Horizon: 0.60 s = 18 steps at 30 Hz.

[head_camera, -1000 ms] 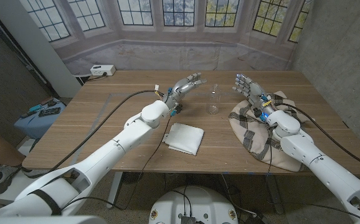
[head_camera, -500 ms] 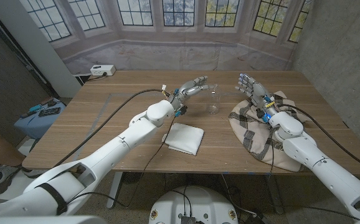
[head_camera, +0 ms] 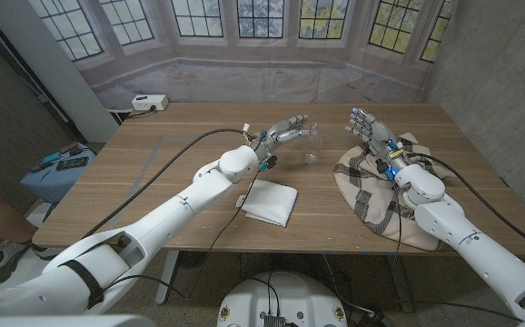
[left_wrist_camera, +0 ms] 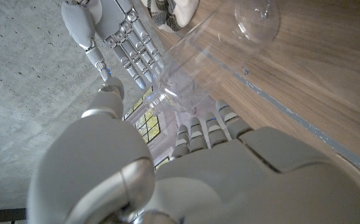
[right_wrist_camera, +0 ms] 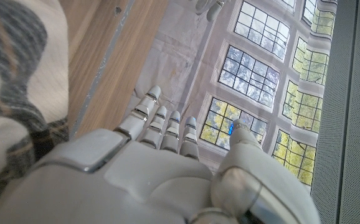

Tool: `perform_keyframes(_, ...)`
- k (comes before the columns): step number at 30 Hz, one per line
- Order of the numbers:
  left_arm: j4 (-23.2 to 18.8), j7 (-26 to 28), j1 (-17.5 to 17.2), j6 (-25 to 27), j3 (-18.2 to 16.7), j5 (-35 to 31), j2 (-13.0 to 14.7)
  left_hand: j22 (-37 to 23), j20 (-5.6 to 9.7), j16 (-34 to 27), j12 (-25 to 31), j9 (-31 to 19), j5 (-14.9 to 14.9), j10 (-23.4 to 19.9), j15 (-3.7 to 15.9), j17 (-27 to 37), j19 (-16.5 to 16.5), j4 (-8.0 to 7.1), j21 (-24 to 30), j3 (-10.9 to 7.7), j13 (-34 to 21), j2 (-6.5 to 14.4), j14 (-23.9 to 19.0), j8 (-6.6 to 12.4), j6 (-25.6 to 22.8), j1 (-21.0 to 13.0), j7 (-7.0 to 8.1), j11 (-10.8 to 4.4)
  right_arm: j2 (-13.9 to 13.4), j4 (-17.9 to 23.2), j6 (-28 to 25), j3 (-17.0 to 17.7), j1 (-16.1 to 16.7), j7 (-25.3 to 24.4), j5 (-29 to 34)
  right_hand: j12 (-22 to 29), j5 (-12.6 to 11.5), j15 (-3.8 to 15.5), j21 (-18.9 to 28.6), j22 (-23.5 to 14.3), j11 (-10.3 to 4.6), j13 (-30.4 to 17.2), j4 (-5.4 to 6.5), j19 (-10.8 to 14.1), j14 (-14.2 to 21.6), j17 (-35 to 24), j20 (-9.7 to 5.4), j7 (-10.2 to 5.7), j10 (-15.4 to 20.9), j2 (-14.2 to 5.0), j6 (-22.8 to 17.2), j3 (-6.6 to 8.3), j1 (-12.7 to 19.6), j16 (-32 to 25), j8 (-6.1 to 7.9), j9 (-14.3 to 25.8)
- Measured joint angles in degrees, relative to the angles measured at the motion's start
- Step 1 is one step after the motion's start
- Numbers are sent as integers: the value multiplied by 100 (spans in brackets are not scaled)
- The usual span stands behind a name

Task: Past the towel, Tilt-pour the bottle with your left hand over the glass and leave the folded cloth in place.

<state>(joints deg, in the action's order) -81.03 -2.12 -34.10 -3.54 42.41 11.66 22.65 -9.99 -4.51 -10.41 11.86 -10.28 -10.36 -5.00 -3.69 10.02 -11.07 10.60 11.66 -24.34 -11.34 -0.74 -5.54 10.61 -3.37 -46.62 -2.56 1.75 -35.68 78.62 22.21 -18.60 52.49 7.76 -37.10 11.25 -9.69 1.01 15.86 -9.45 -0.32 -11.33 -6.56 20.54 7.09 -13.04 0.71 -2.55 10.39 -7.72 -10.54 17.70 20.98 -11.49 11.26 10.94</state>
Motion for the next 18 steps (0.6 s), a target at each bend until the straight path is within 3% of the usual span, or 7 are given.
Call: perform_keyframes(18, 431, -67, 215, 59, 227, -188, -256, 0, -9, -35, 23, 1, 0, -33, 29, -1, -52, 0, 0, -33, -26, -100, -110, 25, -62, -265, -61, -33, -44, -83, -32, 24, -45, 123, -46, 0, -27, 0, -39, -31, 0, 0, -40, 21, 0, -1, 21, 0, 0, 0, 0, 9, 0, 0, 0, 0)
